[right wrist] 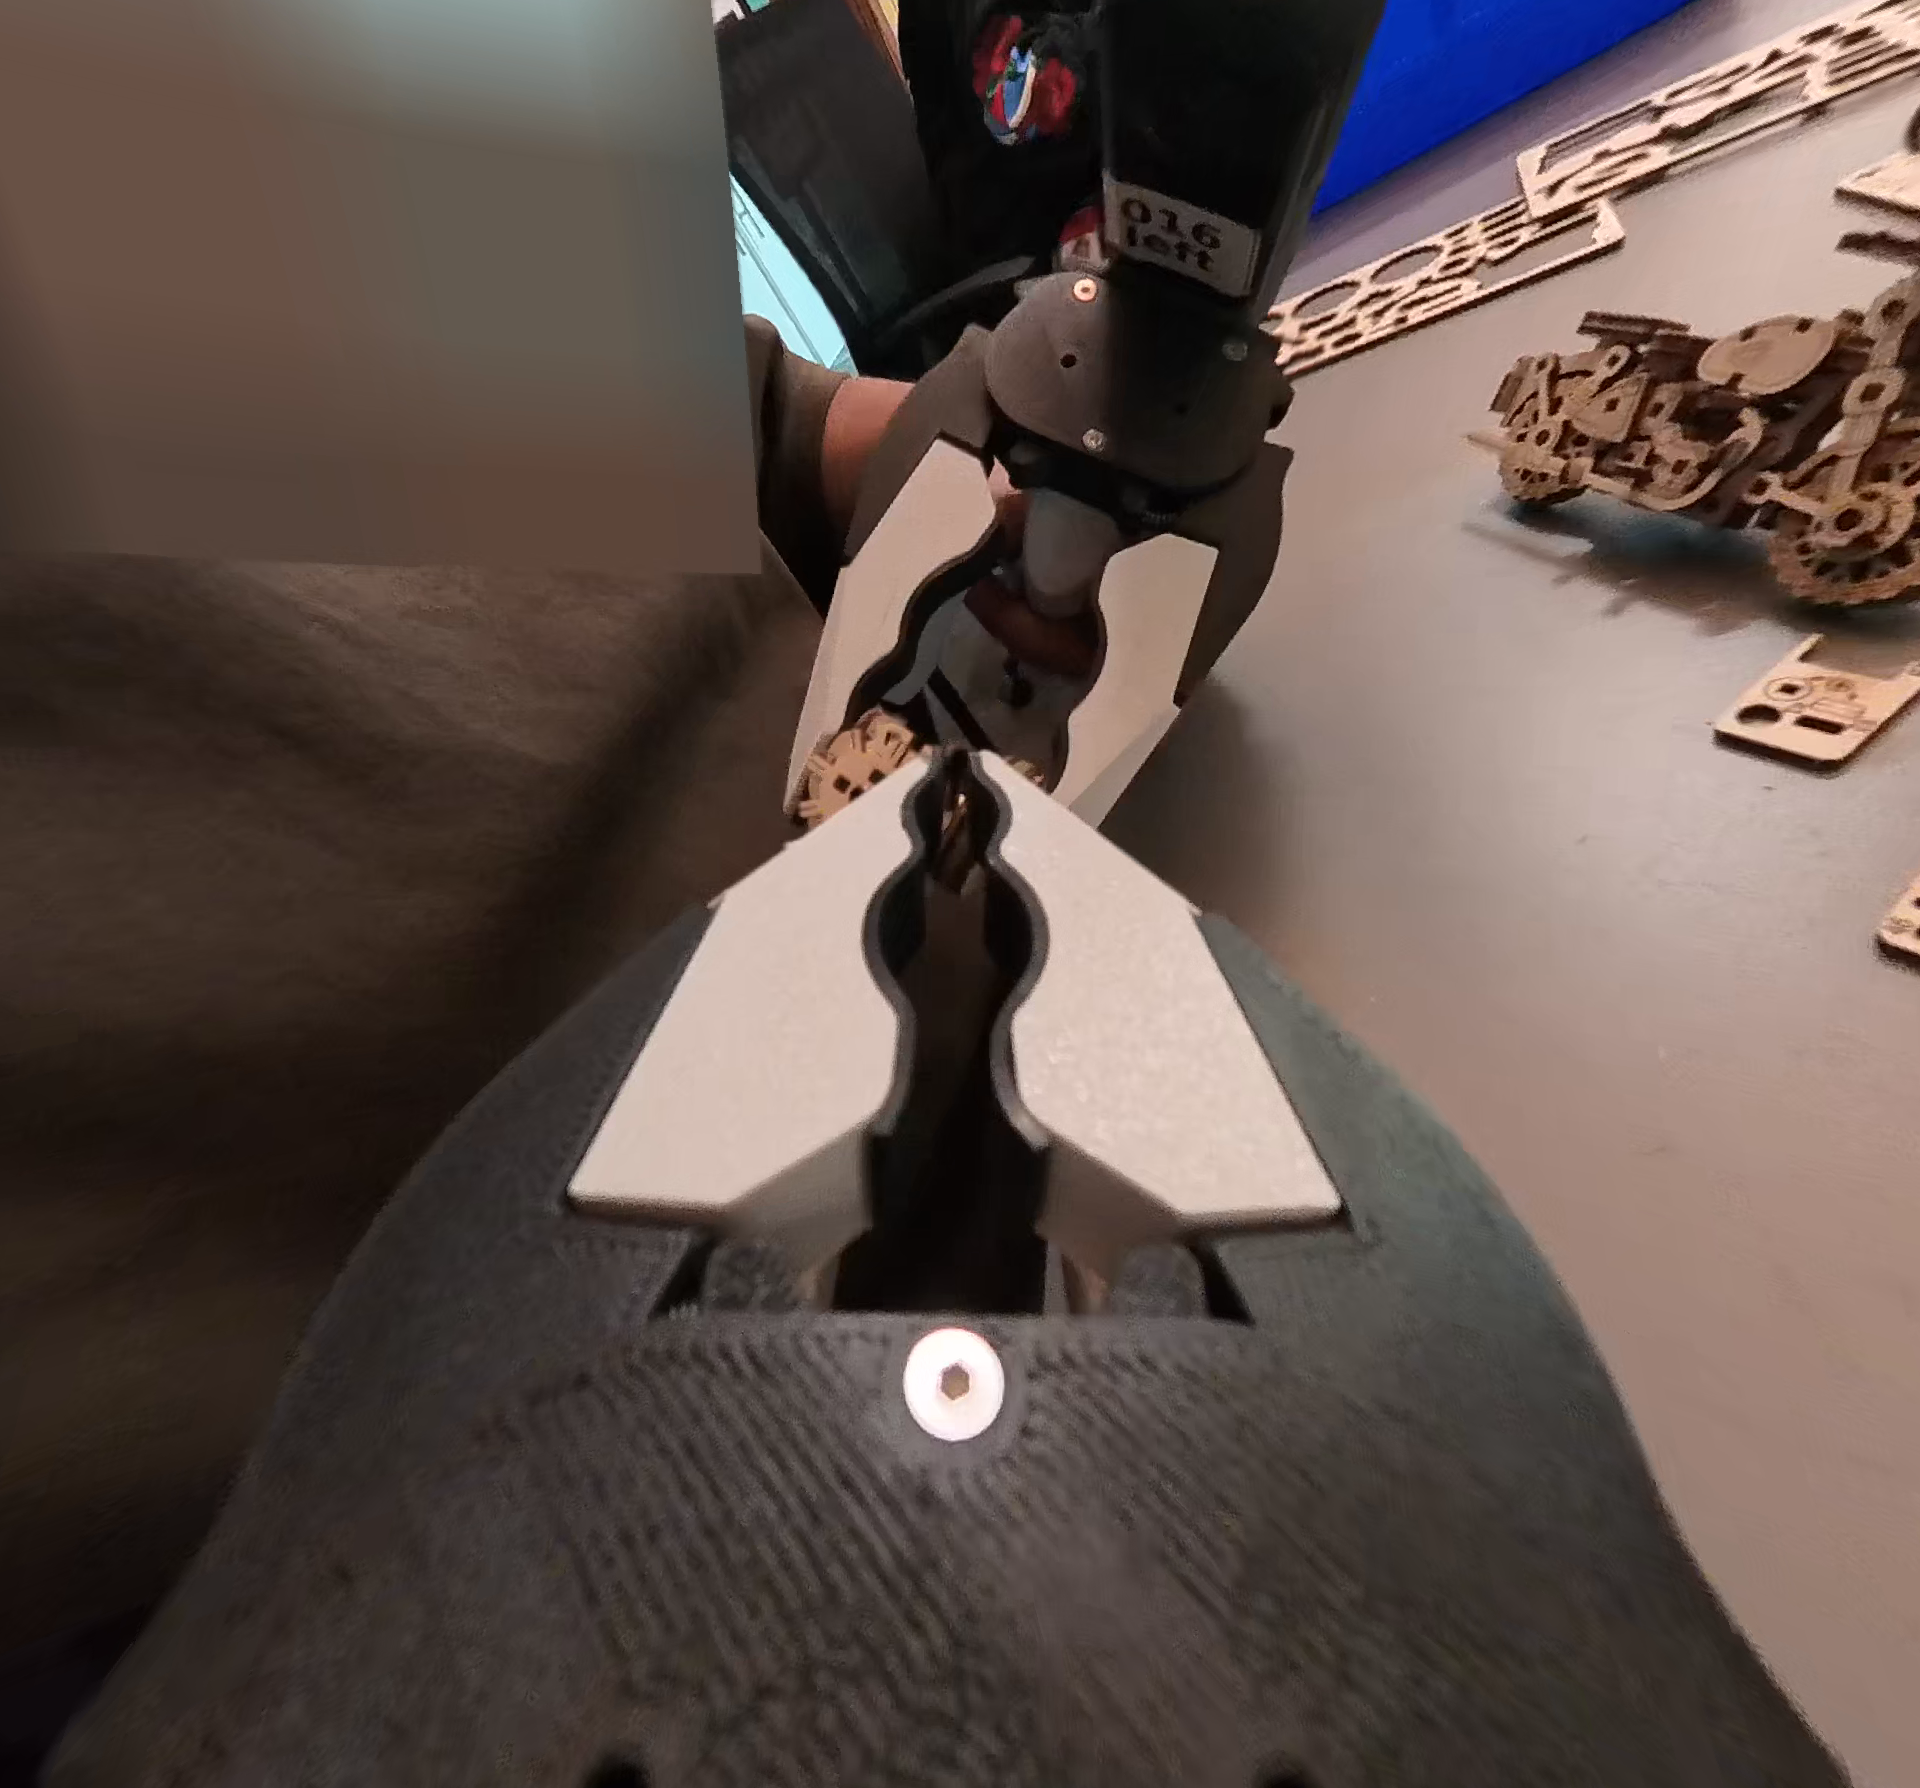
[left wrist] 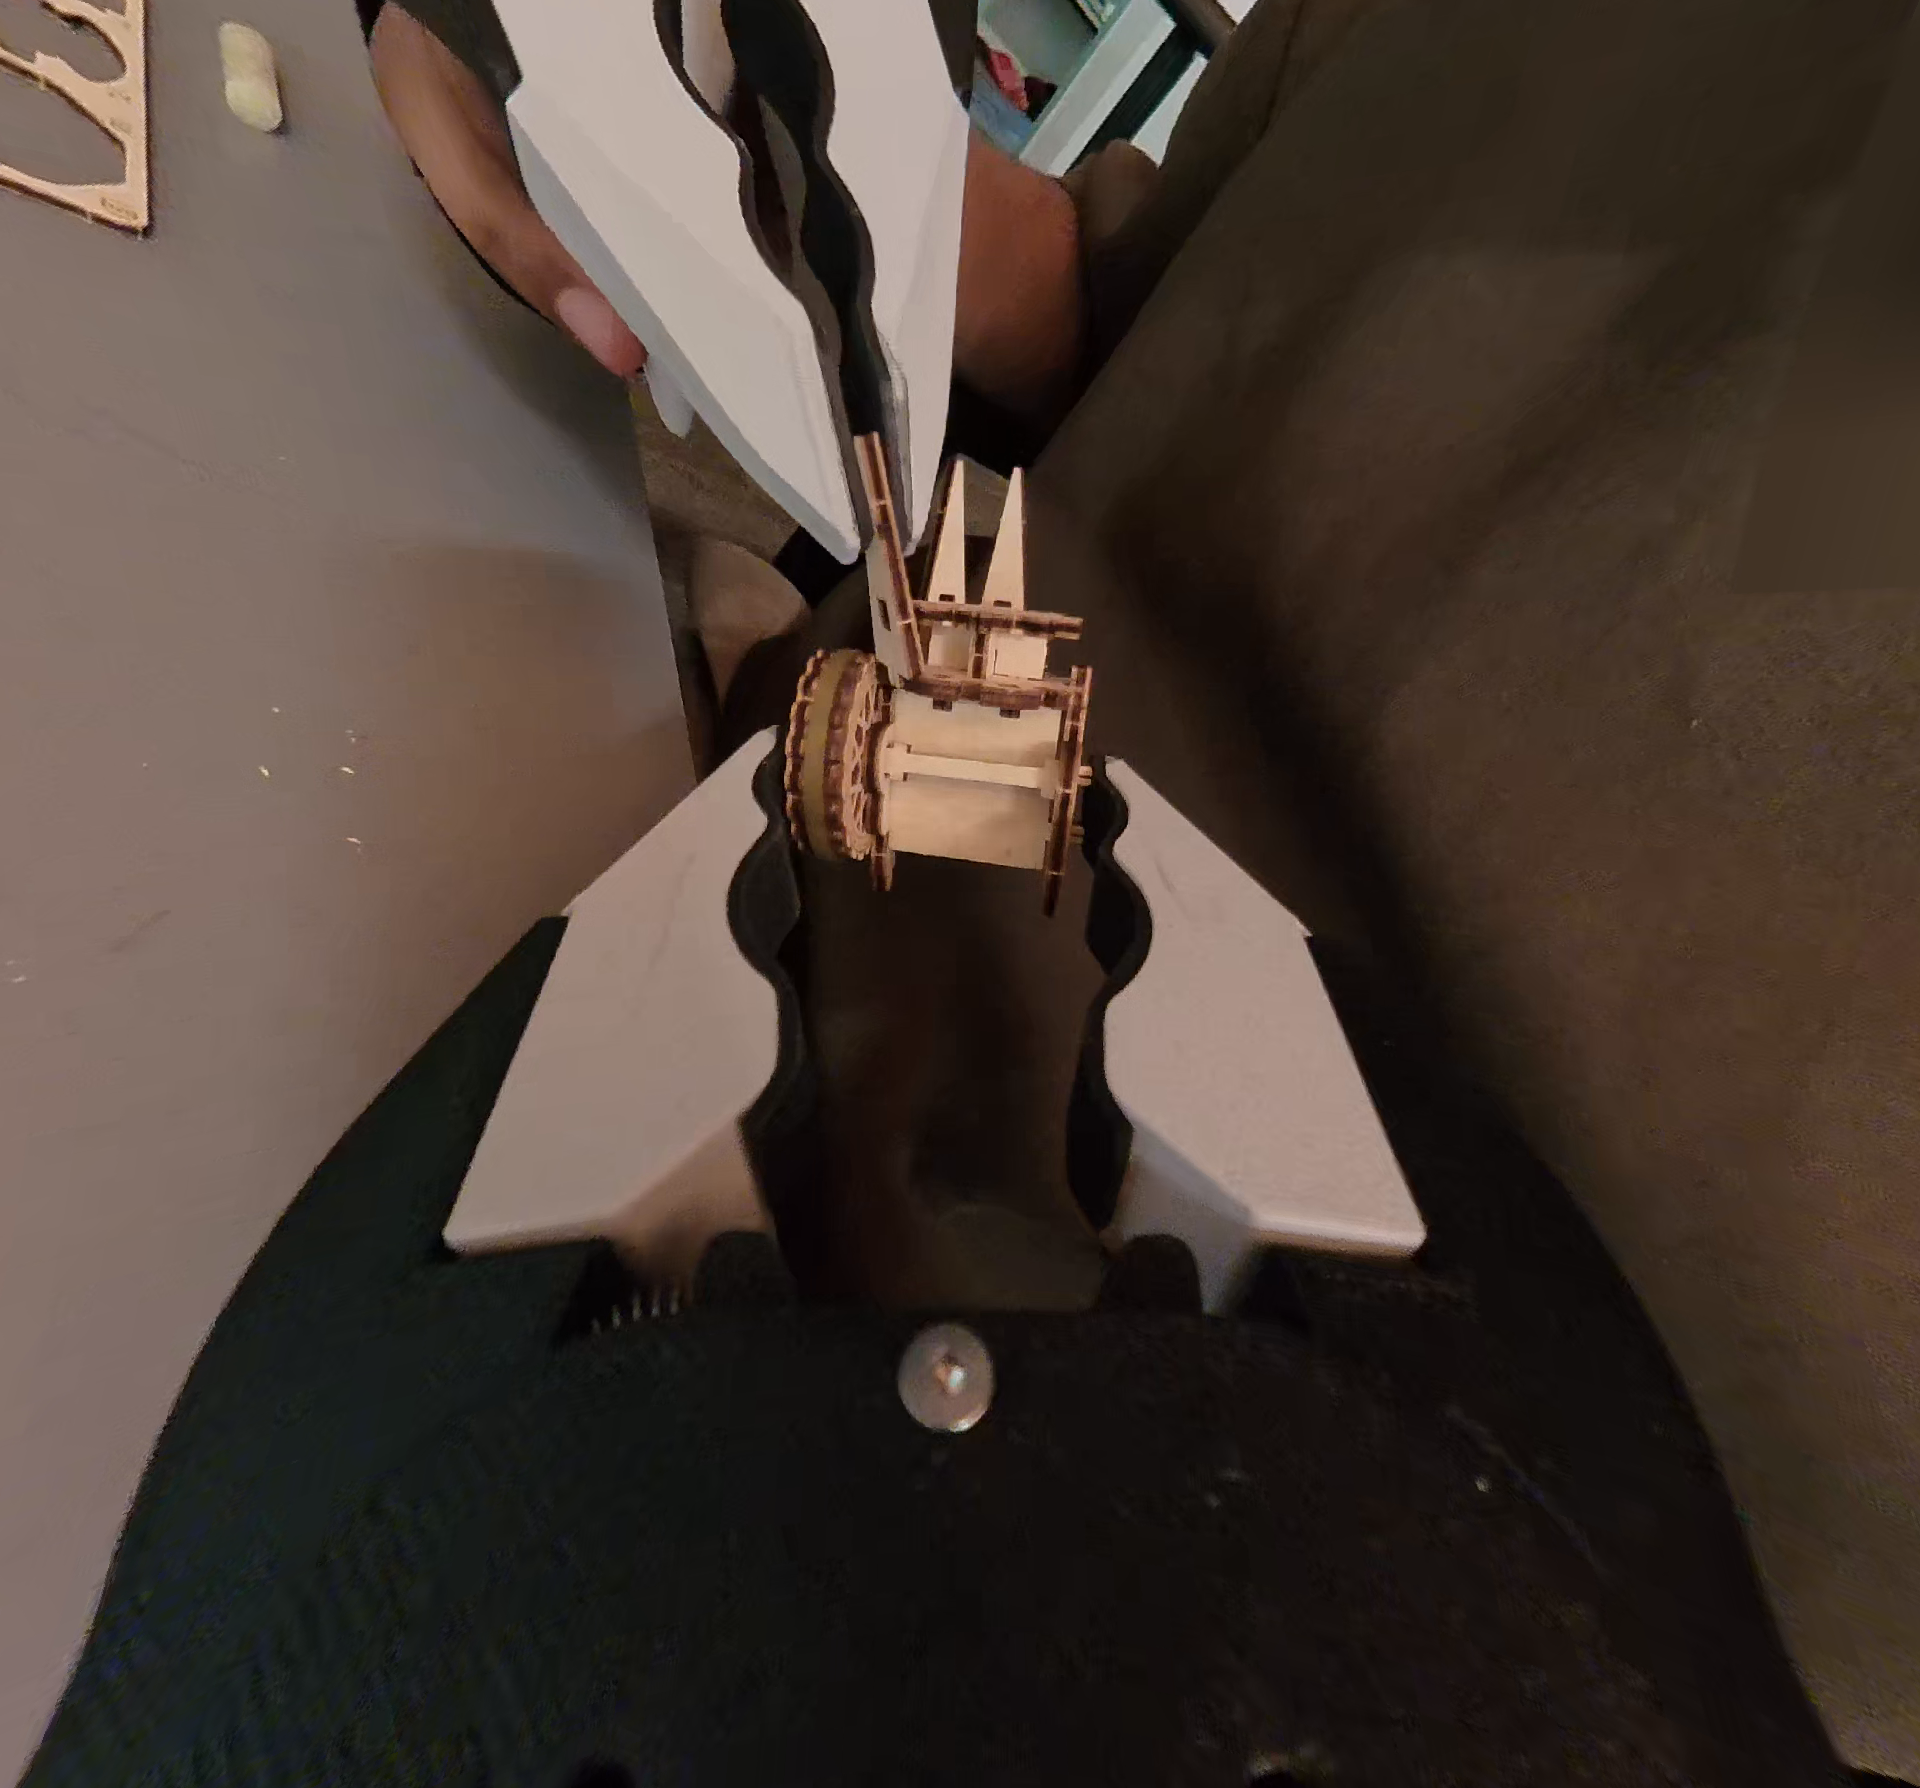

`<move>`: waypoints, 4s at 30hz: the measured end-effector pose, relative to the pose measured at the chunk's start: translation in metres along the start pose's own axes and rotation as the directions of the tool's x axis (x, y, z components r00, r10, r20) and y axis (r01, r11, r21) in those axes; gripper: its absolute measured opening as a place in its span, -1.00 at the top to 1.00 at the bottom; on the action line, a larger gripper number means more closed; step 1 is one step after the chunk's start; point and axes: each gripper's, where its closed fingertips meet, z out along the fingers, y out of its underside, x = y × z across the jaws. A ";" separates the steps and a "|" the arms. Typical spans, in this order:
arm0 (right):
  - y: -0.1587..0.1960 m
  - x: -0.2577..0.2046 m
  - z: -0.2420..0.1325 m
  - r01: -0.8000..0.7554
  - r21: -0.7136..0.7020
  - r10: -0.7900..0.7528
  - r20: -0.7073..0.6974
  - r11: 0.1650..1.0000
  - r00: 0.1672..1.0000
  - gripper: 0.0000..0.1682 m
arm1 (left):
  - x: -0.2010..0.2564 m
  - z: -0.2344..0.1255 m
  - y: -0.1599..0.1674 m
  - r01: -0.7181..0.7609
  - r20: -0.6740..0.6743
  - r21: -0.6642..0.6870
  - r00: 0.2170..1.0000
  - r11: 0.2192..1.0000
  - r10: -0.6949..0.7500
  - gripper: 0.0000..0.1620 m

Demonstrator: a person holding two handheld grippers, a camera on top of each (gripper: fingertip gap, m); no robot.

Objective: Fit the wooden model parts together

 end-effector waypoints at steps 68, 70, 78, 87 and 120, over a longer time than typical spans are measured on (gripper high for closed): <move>-0.037 0.006 -0.013 0.252 0.195 -0.215 -0.192 0.948 0.958 1.00 | 0.001 -0.020 -0.041 0.133 -0.094 0.260 0.989 0.957 -0.112 0.35; -0.038 0.005 -0.014 0.271 0.200 -0.232 -0.200 0.942 0.952 1.00 | 0.002 -0.021 -0.043 0.145 -0.109 0.275 0.987 0.950 -0.119 0.35; -0.042 0.005 -0.017 0.349 0.205 -0.297 -0.247 0.914 0.922 1.00 | 0.001 -0.026 -0.049 0.155 -0.114 0.316 0.986 0.936 -0.124 0.35; -0.048 0.002 -0.017 0.448 0.221 -0.379 -0.293 0.866 0.878 0.99 | 0.004 -0.030 -0.056 0.165 -0.138 0.361 0.983 0.918 -0.123 0.35; 0.002 0.101 -0.055 0.286 -0.203 -0.348 -0.641 0.936 0.684 1.00 | -0.100 -0.086 -0.032 -0.370 0.824 -0.287 0.375 0.884 0.424 0.35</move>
